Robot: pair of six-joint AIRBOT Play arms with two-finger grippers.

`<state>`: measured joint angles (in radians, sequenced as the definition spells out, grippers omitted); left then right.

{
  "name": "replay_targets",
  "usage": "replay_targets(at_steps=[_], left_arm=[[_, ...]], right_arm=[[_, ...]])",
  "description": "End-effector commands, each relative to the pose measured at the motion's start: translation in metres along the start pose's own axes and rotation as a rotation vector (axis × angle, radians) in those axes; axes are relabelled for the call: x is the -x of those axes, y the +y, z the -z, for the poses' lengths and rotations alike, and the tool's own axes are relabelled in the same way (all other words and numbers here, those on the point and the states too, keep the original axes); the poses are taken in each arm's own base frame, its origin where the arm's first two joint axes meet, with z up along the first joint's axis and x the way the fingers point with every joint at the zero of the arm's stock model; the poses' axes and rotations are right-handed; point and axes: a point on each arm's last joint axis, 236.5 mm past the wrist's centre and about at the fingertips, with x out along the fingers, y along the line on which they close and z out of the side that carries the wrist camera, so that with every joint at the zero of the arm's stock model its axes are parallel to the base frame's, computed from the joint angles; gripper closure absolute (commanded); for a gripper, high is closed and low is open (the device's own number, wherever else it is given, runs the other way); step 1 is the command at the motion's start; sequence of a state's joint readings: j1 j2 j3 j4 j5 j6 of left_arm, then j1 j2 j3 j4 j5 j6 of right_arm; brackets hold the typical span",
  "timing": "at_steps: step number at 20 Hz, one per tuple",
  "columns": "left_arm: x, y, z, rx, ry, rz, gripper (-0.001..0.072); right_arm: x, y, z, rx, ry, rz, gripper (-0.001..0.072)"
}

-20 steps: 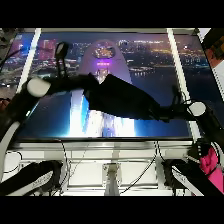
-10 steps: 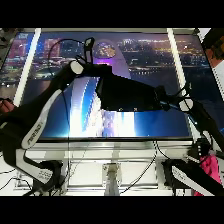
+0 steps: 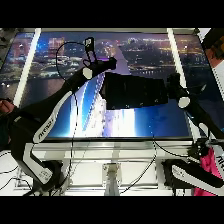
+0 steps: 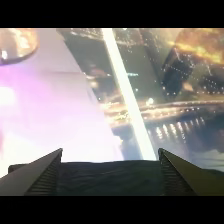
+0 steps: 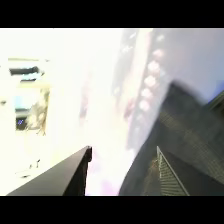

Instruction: Fold the clothes and pants, and hang the long-sleeved shirts on hangers.

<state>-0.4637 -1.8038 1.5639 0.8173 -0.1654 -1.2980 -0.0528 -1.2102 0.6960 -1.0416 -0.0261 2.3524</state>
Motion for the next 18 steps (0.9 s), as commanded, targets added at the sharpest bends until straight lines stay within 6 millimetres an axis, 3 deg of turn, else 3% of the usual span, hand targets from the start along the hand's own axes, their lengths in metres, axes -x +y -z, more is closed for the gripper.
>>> replay_targets(at_steps=[1, 3, 5, 7, 9, 10, 11, 15, 16, 17, 18], left_arm=[[0.012, -0.008, -0.01, -0.015, 0.019, 0.023, 0.0109], [0.034, -0.019, -0.01, -0.058, 0.105, 0.058, 0.0134], [0.068, -0.03, 0.004, -0.062, 0.267, 0.116, 0.0134], [0.112, -0.036, 0.033, -0.067, 0.49, 0.175, 0.0134], [0.155, -0.038, 0.064, -0.067, 0.707, 0.226, 0.0136], [0.171, -0.039, 0.076, -0.067, 0.788, 0.244, 0.0173], [0.183, -0.04, 0.087, -0.066, 0.855, 0.259, 0.0234], [0.192, -0.043, 0.096, -0.068, 0.909, 0.275, 0.0244], [0.193, -0.043, 0.096, -0.064, 0.91, 0.273, 0.031], [0.193, -0.043, 0.097, -0.058, 0.914, 0.271, 0.052], [0.194, -0.043, 0.097, -0.058, 0.918, 0.272, 0.0682]], right_arm=[[0.004, -0.052, -0.02, 0.071, 0.051, 0.176, 0.0318], [0.02, -0.092, -0.02, 0.275, 0.227, 0.332, 0.0336], [0.043, -0.107, -0.011, 0.502, 0.498, 0.354, 0.0332], [0.056, -0.095, -0.007, 0.51, 0.705, 0.26, 0.0319], [0.055, -0.076, -0.01, 0.444, 0.828, 0.162, 0.0149], [0.052, -0.069, -0.012, 0.446, 0.879, 0.126, 0.011], [0.046, -0.067, -0.013, 0.457, 0.918, 0.116, 0.0097], [0.012, -0.073, -0.015, 0.501, 0.967, 0.14, 0.0092], [0.008, -0.08, -0.011, 0.513, 0.999, 0.155, 0.0092], [0.004, -0.086, -0.007, 0.526, 1.027, 0.172, 0.0091], [0.0, -0.092, -0.005, 0.543, 1.045, 0.19, 0.0092]])
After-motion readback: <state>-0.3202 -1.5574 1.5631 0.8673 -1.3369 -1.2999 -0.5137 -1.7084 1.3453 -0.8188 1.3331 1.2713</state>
